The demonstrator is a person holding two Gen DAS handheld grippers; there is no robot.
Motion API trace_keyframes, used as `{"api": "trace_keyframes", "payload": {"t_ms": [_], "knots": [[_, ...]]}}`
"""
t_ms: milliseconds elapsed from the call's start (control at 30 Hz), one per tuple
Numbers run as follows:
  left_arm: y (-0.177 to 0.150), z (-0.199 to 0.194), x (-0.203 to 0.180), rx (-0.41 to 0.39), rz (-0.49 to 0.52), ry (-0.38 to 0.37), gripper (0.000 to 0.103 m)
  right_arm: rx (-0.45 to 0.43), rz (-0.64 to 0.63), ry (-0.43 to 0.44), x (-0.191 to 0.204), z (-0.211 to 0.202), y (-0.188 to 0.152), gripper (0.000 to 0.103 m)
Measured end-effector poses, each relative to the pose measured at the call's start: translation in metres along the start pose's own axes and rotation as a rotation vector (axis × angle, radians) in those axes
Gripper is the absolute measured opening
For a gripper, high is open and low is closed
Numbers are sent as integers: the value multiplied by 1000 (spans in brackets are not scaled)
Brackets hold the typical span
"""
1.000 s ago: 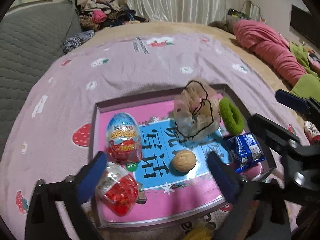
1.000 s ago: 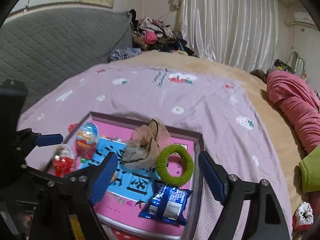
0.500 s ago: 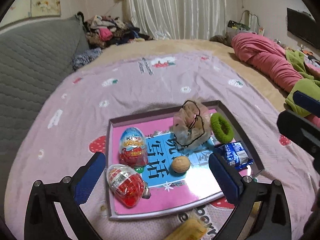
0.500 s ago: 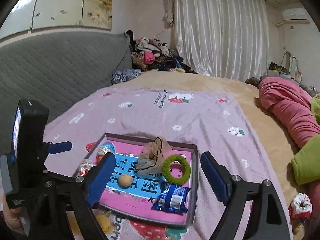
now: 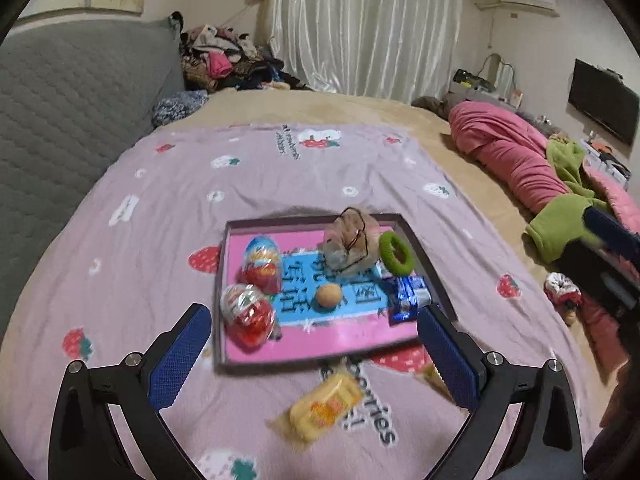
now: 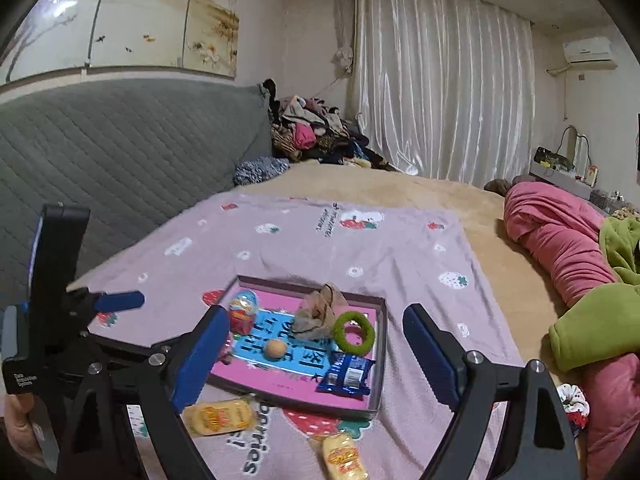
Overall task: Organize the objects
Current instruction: 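Withdraw both tools from the tray toward the two yellow cake packs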
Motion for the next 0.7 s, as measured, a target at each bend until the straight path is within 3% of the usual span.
{"api": "trace_keyframes", "payload": {"t_ms": [300, 433, 700], "knots": [[3, -60, -4, -14, 47, 104, 103, -30, -36, -29, 17, -49, 15, 89], [2, -83, -5, -16, 35, 92, 103, -52, -70, -59, 25, -72, 18, 89], [2, -137, -7, -52, 48, 139, 103, -88, -88, -54, 37, -117, 24, 90]]}}
Point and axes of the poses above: each gripper's, at about its wrist camera, not at the fingertips, and z roughly the way its jaws point, x to its left, y to its top, the point moved 1 cm from there along z, roughly the way its jaws point, and after that the axes turned 9 degrees about z, right-handed, at the moved point
